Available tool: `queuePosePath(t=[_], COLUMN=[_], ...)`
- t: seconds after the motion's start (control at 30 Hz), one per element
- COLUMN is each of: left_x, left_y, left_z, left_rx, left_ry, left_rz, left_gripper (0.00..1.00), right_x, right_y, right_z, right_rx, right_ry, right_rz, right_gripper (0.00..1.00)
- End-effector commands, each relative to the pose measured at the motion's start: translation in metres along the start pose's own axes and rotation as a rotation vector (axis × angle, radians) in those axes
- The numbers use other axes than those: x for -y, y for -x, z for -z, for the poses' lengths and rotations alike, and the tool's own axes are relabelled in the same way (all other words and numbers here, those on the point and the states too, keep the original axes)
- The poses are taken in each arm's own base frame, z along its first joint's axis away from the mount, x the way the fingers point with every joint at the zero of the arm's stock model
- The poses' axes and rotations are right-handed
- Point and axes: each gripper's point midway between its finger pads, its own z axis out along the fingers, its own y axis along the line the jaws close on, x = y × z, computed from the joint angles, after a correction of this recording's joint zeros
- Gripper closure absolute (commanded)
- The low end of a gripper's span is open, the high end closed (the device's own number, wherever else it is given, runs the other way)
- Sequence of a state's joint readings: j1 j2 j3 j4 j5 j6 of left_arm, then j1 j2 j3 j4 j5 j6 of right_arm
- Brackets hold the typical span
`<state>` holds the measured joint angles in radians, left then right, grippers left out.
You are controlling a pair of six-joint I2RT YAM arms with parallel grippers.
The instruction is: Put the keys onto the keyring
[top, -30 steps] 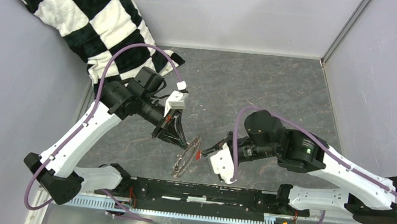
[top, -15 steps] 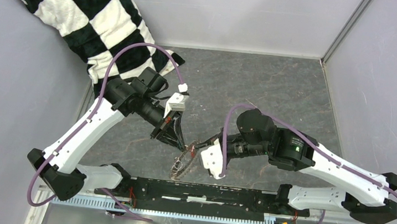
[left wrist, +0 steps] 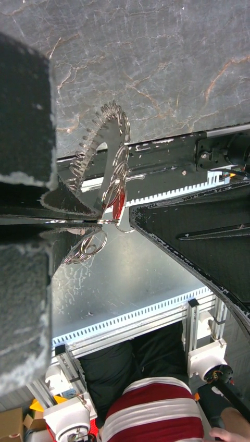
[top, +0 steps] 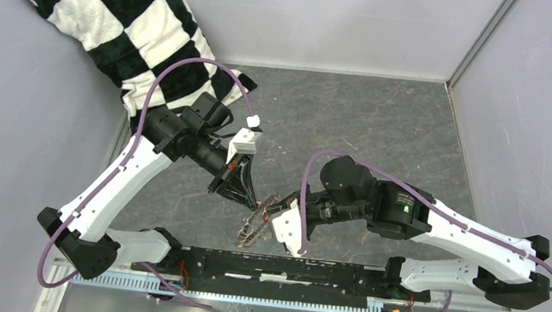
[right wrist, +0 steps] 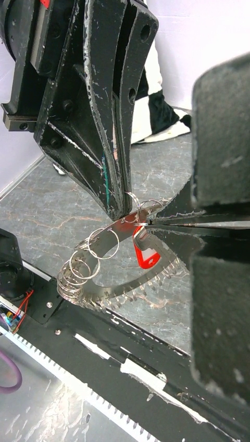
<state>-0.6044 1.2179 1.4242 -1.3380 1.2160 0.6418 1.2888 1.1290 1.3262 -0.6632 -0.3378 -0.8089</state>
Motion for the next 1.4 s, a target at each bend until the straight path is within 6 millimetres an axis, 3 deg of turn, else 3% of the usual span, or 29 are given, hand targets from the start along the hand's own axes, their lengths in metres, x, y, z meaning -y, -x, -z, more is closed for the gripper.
queuePosePath(t=[0.0,0.27,0.5,0.77,1.1,1.37], left_x=[0.012,0.018,0.040,0.037,0.043,0.040], left_y=[0.015,0.014,0.012,0.019,0.029,0.028], left_z=[0.001,0.001,0.001,-0.004,-0.004,-0.004], left_rx=[0.043,0.051,0.094,0.090,0.131,0.116], left_ry=[-0.047,-0.078,-0.139,-0.166,-0.202,-0.191], left_rz=[-0.067,-0.097,-0.304,-0.304,-0.305,-0.291], left_gripper=[0.98,0.98,0.98,0.98,0.98,0.98], right_x=[0.008,0.013,0.016,0.010,-0.004,0.000], right_y=[0.006,0.012,0.016,0.032,0.027,0.030], right_z=[0.001,0.003,0.016,0.016,0.013,0.012], right_rx=[0.010,0.033,0.050,0.129,0.133,0.133], right_ry=[-0.033,-0.062,-0.103,-0.064,-0.013,-0.026], right_rz=[0.039,0.063,0.099,0.107,0.102,0.110], right_gripper=[0.99,0.99,0.99,0.99,0.99,0.99])
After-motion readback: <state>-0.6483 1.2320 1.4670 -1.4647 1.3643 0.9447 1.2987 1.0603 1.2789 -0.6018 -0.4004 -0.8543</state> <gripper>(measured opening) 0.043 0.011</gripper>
